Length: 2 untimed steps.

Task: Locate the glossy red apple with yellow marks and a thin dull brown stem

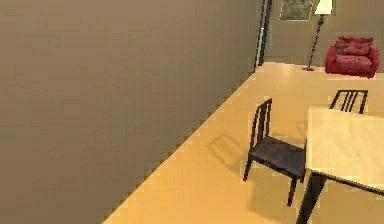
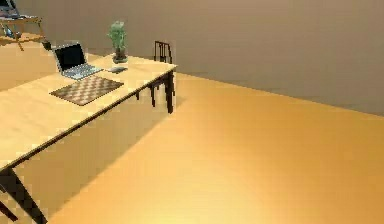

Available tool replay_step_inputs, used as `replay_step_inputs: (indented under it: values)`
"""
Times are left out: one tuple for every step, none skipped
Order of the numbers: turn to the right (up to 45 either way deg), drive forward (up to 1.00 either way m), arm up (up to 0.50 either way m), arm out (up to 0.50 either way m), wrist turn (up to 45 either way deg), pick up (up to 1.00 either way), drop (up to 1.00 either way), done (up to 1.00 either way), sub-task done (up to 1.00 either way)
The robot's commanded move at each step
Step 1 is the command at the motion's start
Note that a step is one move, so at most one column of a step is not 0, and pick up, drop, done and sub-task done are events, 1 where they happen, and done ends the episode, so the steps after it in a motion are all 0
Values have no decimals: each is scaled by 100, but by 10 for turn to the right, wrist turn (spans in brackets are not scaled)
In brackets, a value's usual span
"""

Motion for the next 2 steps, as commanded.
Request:
replay_step_inputs:
  values:
    - [0, 100, 0, 0, 0, 0, 0, 0, 0]
    - [-30, 0, 0, 0, 0, 0, 0, 0, 0]
